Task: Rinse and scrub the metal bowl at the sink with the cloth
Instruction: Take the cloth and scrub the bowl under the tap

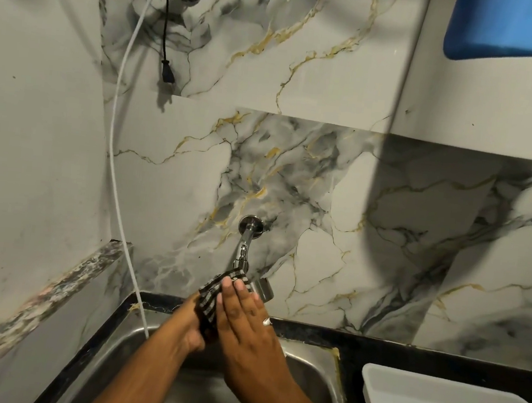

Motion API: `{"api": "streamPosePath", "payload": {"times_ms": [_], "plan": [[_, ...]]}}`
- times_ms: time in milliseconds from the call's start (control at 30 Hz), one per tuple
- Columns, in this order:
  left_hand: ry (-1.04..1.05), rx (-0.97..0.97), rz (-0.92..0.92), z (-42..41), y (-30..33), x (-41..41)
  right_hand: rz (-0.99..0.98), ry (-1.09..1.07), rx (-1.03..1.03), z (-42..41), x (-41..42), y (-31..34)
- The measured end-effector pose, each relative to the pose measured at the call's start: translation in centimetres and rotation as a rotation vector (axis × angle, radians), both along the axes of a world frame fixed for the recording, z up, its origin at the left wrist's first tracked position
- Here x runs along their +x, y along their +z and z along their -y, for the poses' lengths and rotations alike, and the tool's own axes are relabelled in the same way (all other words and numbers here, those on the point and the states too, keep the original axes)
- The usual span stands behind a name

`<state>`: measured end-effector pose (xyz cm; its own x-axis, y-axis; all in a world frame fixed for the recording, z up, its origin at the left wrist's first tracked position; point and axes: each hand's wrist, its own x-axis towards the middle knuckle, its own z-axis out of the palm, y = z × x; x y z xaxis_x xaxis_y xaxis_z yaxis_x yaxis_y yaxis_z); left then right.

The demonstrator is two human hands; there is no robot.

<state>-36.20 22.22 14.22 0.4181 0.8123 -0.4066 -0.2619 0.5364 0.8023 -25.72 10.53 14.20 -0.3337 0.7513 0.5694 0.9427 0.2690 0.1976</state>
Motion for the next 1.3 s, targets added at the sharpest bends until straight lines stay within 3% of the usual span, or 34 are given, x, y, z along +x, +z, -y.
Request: {"api": "streamPosePath", "payload": {"times_ms": [67, 133, 233, 300, 467, 533, 600, 833, 900, 967, 1133, 1233, 1300], "plan": [[0.029, -0.006, 0.014, -0.2, -0.7, -0.1, -0.252, 0.112, -0.058, 0.1, 0.6, 0.5], [0.053, -0.013, 0.022, -0.5, -1.4, -0.6, -0.691, 0.176, -0.124, 0.2, 0.7, 1.4], [-0.009, 0.067, 0.055, -0.3, -1.1, -1.5, -1.266, 0.109, -0.155, -0.3, 1.1, 3.1], [-0.084, 0.127, 0.08, 0.0, -0.5, -2.0, -1.596, 0.102, -0.332, -0.5, 1.9, 4.0], [-0.123, 0.131, 0.023, -0.2, 0.3, -1.6, -1.901, 0.119, -0.475, -0.7, 3.1, 4.7], [-0.096, 0.134, -0.018, 0.1, 0.8, -1.1, -1.932, 0.123, -0.446, -0.7, 2.9, 4.5], [-0.06, 0.095, -0.051, 0.6, 1.2, -0.5, -1.813, 0.036, -0.351, -0.4, 2.8, 3.7], [0.087, 0.024, -0.122, 2.5, 2.0, 2.5, -0.5, -0.072, 0.081, 0.2, 1.6, -0.6], [0.129, 0.052, -0.11, 2.8, 2.2, 3.3, -0.231, -0.09, 0.112, 0.4, 0.9, -2.3], [0.15, 0.075, -0.115, 3.1, 2.2, 3.4, -0.126, -0.102, 0.099, 0.6, 0.5, -3.1], [0.14, 0.073, -0.182, 3.5, 0.6, 4.1, -0.231, -0.119, -0.073, 2.0, 2.4, -2.1], [0.155, 0.036, -0.184, 4.4, -1.0, 6.0, -0.77, -0.036, -0.353, 5.1, 4.3, -1.6], [0.15, 0.02, -0.24, 5.8, -2.7, 7.7, -1.25, -0.132, -0.348, 7.3, 5.8, -1.7]]}}
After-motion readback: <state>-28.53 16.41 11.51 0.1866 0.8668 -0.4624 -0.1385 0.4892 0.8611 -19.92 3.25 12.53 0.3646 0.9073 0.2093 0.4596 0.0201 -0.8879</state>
